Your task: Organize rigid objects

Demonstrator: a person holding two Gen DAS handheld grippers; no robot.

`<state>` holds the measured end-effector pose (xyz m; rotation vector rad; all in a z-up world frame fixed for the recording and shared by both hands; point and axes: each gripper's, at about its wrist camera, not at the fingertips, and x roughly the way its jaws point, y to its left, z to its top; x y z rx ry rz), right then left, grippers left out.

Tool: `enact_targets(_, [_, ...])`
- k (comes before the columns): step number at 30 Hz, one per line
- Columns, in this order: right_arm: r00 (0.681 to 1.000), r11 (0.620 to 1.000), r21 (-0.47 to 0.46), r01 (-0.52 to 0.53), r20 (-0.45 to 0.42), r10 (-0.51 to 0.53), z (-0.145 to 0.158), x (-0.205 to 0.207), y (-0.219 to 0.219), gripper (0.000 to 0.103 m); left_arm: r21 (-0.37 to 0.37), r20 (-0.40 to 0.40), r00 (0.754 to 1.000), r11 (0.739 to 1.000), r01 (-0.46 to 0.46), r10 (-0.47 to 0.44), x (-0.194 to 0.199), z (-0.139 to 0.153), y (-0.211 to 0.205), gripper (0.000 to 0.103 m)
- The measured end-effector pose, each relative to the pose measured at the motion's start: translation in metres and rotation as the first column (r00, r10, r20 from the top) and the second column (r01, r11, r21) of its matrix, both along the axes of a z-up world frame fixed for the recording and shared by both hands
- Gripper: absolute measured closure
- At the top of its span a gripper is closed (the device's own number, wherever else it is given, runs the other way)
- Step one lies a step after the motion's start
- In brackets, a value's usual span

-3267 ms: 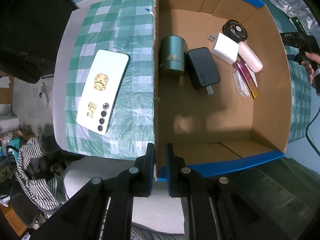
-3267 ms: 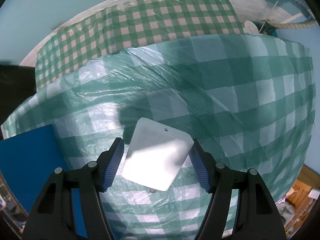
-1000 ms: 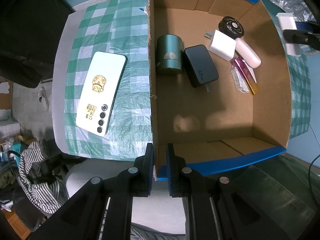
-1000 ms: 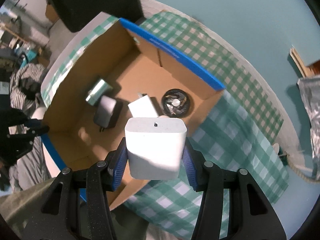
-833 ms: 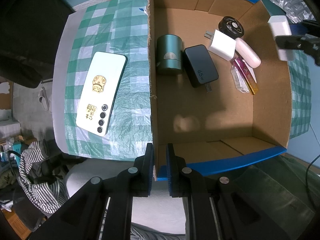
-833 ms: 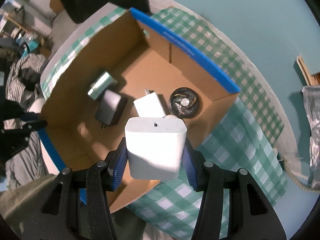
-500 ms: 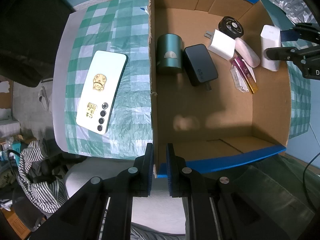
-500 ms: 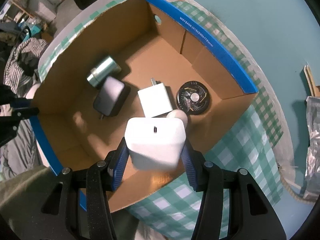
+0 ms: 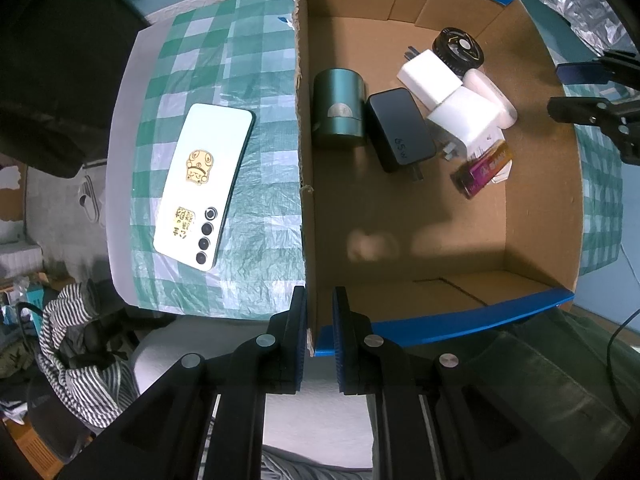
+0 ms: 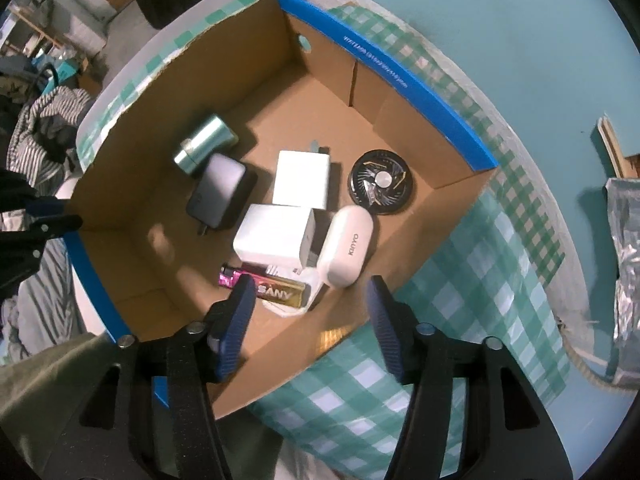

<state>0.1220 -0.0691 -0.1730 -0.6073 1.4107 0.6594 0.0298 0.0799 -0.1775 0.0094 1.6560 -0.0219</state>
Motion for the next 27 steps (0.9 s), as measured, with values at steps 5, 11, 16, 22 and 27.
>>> enact_targets(5, [0.997,0.997,0.030,0.075,0.026,-0.076,0.010,-0.002,-0.013,0.034,0.001,0.003,1.000,1.000,-0.009,0.009,0.000,0.001,0.001,0.089])
enact_targets(11, [0.975,0.972,0.101,0.214,0.043,-0.220,0.030,-0.004,-0.043,0.034,0.006,0.033,0.999,1.000,-0.029,0.029,0.003,0.008,0.002,0.082])
enact_targets(16, [0.943,0.941,0.134,0.310,0.080,-0.322,0.047,-0.006,-0.064,0.033,0.007,0.069,0.997,0.999,-0.033,0.033,0.010,0.017,0.001,0.077])
enact_targets(22, [0.880,0.885,0.194,0.423,0.144,-0.453,0.070,-0.010,-0.092,0.032,0.007,0.154,0.987,0.999,-0.046,0.044,0.019,0.040,-0.003,0.056])
enact_targets(27, [0.802,0.824,0.280,0.493,0.220,-0.555,0.096,-0.019,-0.114,0.032,0.009,0.263,0.965,1.000,-0.014,0.011,0.027,0.072,-0.014,0.038])
